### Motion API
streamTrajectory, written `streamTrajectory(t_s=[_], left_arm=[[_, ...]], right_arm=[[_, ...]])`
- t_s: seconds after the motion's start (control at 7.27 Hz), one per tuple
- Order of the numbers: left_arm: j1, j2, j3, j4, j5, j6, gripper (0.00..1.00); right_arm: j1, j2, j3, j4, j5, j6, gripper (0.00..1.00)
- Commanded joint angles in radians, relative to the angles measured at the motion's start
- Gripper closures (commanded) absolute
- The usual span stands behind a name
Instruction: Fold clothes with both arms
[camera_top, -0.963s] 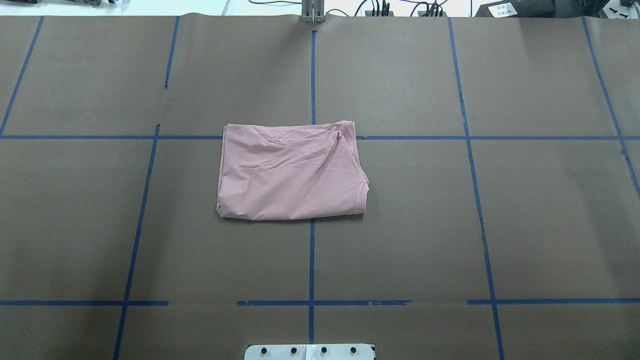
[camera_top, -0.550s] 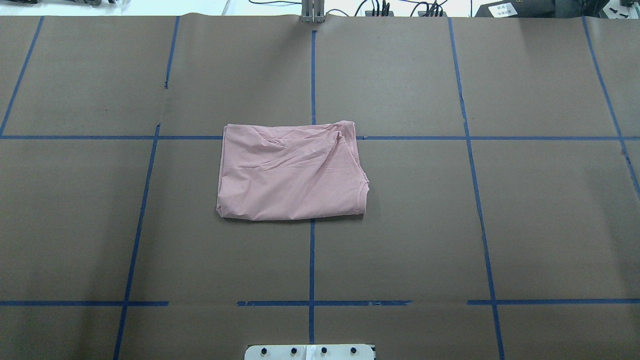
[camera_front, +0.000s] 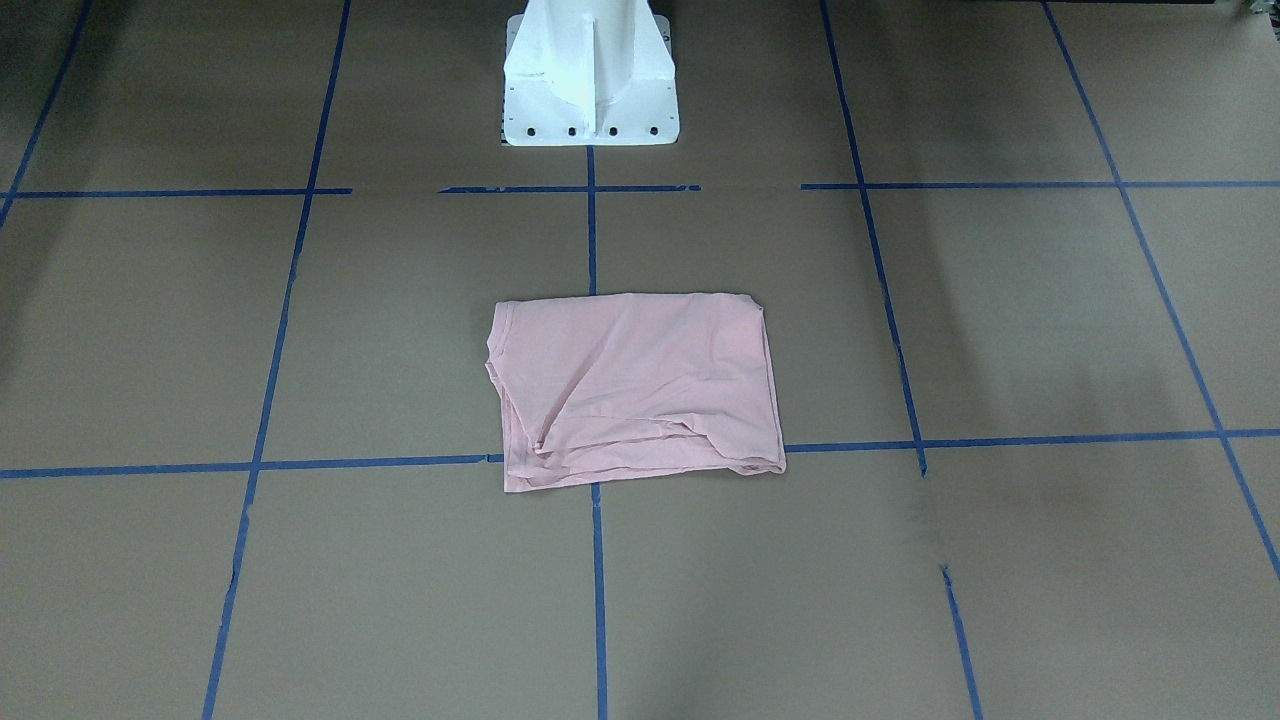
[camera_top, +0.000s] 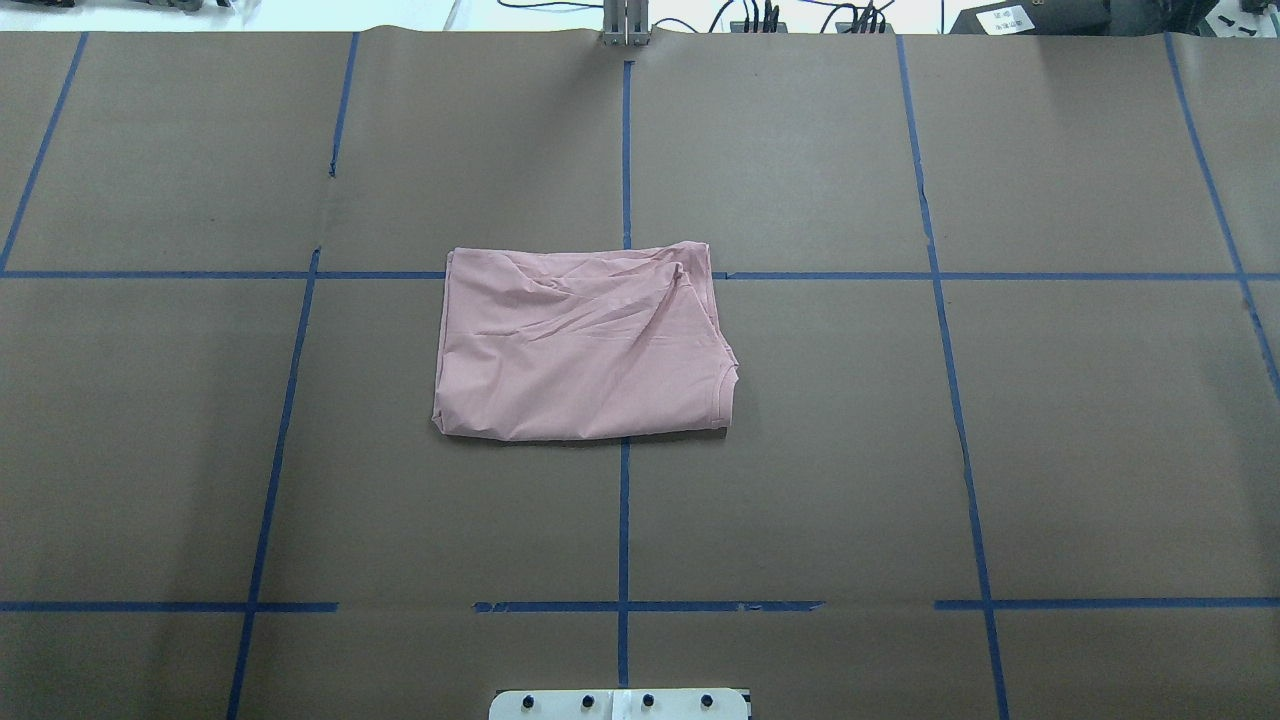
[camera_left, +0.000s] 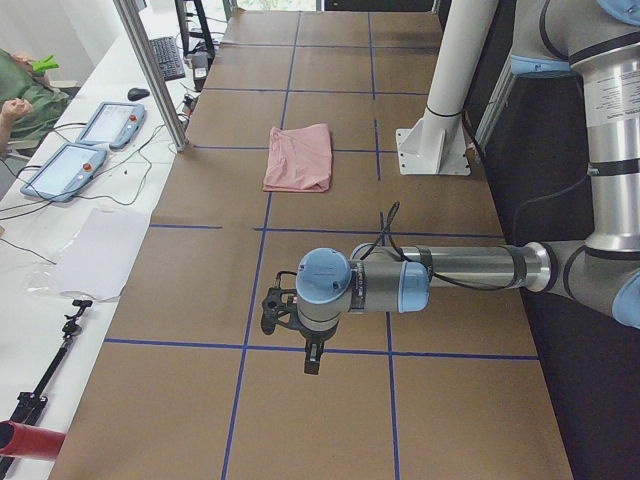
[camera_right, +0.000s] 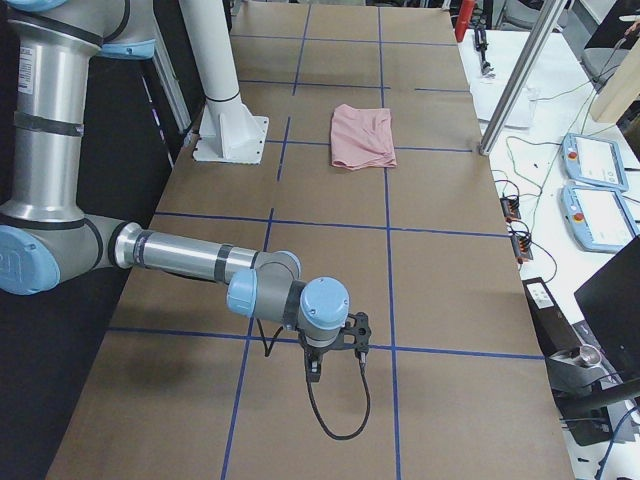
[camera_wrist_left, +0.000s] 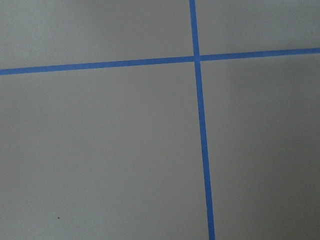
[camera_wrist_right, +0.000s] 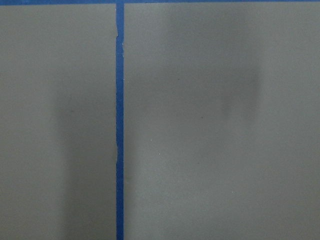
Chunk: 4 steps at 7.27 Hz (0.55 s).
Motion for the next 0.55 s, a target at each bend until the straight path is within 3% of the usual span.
streamTrajectory(t_s=[0.0, 0.14, 0.41], left_arm=[[0.067, -0.002, 0.05, -0.077, 0.007, -0.003, 0.0], [0.079, -0.011, 0.105, -0.16, 0.006, -0.004, 0.0], [0.079, -0.024, 0.103, -0.173, 0.0, -0.007, 0.0]], right_arm=[[0.0, -0.001, -0.012, 0.003, -0.006, -0.003, 0.0], [-0.001, 0.0, -0.01, 0.005, -0.006, -0.008, 0.0], [-0.001, 0.011, -0.001, 0.006, -0.004, -0.015, 0.0]])
